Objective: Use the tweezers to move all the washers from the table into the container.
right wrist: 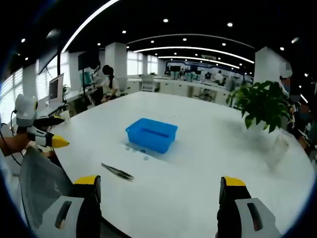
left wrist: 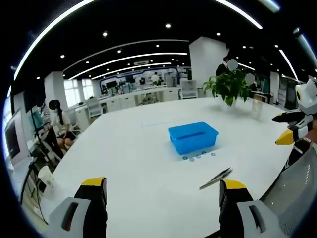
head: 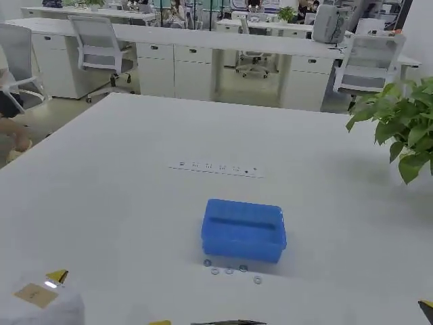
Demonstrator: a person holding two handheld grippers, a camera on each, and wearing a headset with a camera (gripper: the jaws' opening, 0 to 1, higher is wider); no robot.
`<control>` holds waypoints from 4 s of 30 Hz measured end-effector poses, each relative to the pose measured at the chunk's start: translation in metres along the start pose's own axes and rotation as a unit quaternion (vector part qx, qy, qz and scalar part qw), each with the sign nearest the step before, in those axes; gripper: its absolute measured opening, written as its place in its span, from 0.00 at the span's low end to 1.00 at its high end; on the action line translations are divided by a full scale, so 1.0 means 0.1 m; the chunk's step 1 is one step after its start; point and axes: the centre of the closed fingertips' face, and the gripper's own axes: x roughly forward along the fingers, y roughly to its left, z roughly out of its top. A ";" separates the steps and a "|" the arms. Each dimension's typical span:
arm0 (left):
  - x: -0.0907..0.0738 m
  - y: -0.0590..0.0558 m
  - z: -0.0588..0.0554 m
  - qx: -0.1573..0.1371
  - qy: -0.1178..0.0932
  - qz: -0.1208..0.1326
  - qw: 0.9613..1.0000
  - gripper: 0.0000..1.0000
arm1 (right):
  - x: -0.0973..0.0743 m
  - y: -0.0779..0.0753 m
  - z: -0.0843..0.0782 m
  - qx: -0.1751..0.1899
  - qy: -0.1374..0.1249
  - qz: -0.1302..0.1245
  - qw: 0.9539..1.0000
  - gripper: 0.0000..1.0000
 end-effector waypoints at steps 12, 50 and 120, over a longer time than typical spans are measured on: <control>0.01 -0.02 -0.03 0.008 0.006 -0.004 1.000 0.97 | 0.01 -0.03 -0.05 -0.001 0.010 -0.003 1.000 0.99; 0.01 -0.02 0.01 0.022 0.007 -0.006 1.000 0.95 | -0.01 -0.10 -0.05 0.009 0.000 -0.014 1.000 0.99; 1.09 -0.97 -0.70 0.237 0.207 -0.304 0.899 0.11 | 0.32 0.07 -0.24 0.002 0.070 0.037 0.997 0.97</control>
